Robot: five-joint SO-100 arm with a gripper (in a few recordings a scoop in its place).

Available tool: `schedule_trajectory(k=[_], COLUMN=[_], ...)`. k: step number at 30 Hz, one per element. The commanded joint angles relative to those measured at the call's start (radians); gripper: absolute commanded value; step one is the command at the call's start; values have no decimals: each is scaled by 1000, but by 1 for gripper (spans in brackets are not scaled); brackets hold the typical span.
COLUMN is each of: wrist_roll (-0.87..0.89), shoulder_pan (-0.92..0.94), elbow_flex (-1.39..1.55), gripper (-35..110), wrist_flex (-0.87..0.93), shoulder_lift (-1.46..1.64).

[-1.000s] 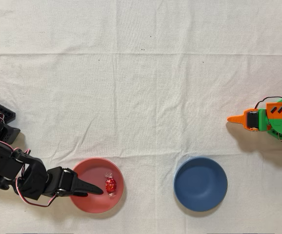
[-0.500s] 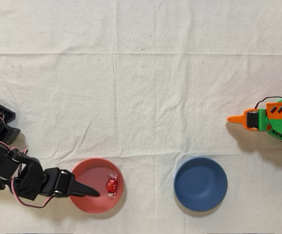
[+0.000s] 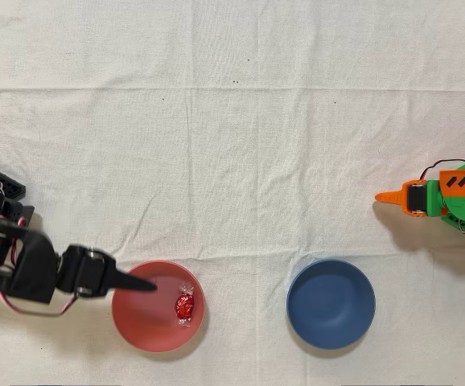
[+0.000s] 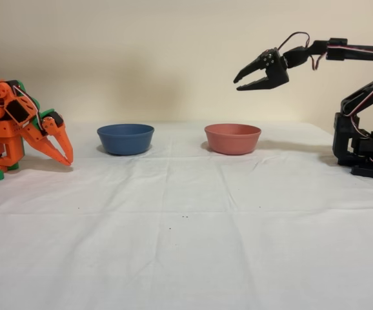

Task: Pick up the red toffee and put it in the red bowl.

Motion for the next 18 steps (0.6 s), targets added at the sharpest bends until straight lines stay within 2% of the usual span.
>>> schedule_trajectory(k=[1, 5, 11, 18], wrist_roll=[-26, -11, 152, 187], shoulder_pan=[-23, -55, -138, -232], elbow_flex=[101, 219, 278, 448], gripper=[1, 1, 1, 1], wrist_flex=[-137, -284, -291, -313], shoulder_lift=[141, 221, 299, 469])
